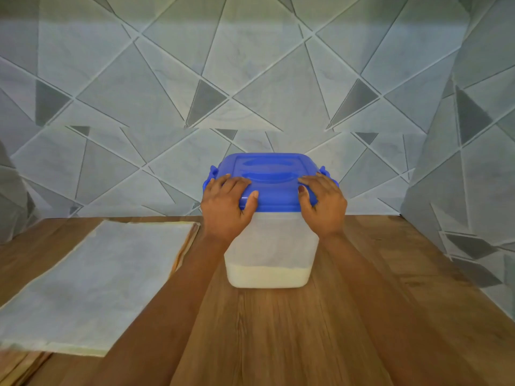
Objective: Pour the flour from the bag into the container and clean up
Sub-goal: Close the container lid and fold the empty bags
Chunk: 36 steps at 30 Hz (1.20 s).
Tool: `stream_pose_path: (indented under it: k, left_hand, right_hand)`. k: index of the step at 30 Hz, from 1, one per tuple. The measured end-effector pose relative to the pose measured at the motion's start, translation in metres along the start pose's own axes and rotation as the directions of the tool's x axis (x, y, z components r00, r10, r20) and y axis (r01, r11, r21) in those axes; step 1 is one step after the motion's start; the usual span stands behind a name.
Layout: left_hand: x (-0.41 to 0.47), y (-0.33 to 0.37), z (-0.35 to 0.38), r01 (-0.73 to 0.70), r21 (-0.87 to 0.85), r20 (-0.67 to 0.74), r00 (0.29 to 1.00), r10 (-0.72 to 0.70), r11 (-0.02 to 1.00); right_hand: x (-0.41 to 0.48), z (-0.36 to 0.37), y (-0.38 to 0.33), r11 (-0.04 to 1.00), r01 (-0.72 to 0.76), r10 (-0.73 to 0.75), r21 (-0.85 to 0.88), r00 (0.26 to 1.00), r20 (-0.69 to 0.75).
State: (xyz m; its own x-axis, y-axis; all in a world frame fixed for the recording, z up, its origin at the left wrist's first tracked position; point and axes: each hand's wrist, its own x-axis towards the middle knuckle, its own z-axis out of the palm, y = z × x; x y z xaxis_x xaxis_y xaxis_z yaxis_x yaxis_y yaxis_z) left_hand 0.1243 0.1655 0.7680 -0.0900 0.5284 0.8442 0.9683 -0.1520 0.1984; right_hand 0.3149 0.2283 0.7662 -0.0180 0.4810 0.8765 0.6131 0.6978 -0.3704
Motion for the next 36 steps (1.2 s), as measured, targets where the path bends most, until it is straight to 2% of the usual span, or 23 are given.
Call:
stream_pose_path:
  k: [12, 19, 22, 25, 28, 30, 33, 36]
  left_hand:
    - [0.039, -0.031, 0.056, 0.041, 0.001, -0.001, 0.999, -0.041, 0.999]
    - [0.044, -0.037, 0.064, 0.044, 0.005, -0.004, 0.999, -0.044, 0.999]
    - [0.042, -0.036, 0.06, 0.058, -0.049, 0.028, 0.998, -0.057, 0.997]
    - [0.027, -0.04, 0.048, 0.11, -0.19, 0.075, 0.992, -0.098, 0.975]
    - [-0.008, -0.053, 0.023, 0.194, -0.227, 0.09, 0.98, -0.178, 0.954]
    - [-0.03, -0.066, 0.002, 0.271, -0.181, 0.13, 0.959, -0.25, 0.945]
    - [-0.06, -0.1, -0.033, 0.394, -0.02, 0.187, 0.904, -0.384, 0.919]
    - [-0.086, -0.14, -0.07, 0.459, 0.024, 0.161, 0.875, -0.456, 0.888]
  right_hand:
    - [0.039, 0.062, 0.041, 1.0, 0.025, -0.025, -0.003, 0.999, 0.029]
    - [0.042, 0.075, 0.049, 0.998, 0.07, -0.07, -0.011, 0.997, -0.022]
    - [0.037, 0.075, 0.044, 0.999, 0.011, -0.01, -0.047, 1.0, 0.008]
    - [0.021, 0.071, 0.027, 0.994, 0.009, -0.005, -0.105, 0.999, 0.036]
    - [-0.002, 0.074, -0.011, 0.997, 0.072, -0.071, -0.004, 0.993, 0.095]
    - [-0.021, 0.084, -0.041, 0.992, 0.078, -0.092, 0.102, 0.986, 0.141]
    - [-0.055, 0.102, -0.083, 0.984, 0.067, -0.105, 0.166, 0.969, 0.226]
    - [-0.093, 0.126, -0.11, 0.982, -0.027, -0.042, 0.189, 0.935, 0.352]
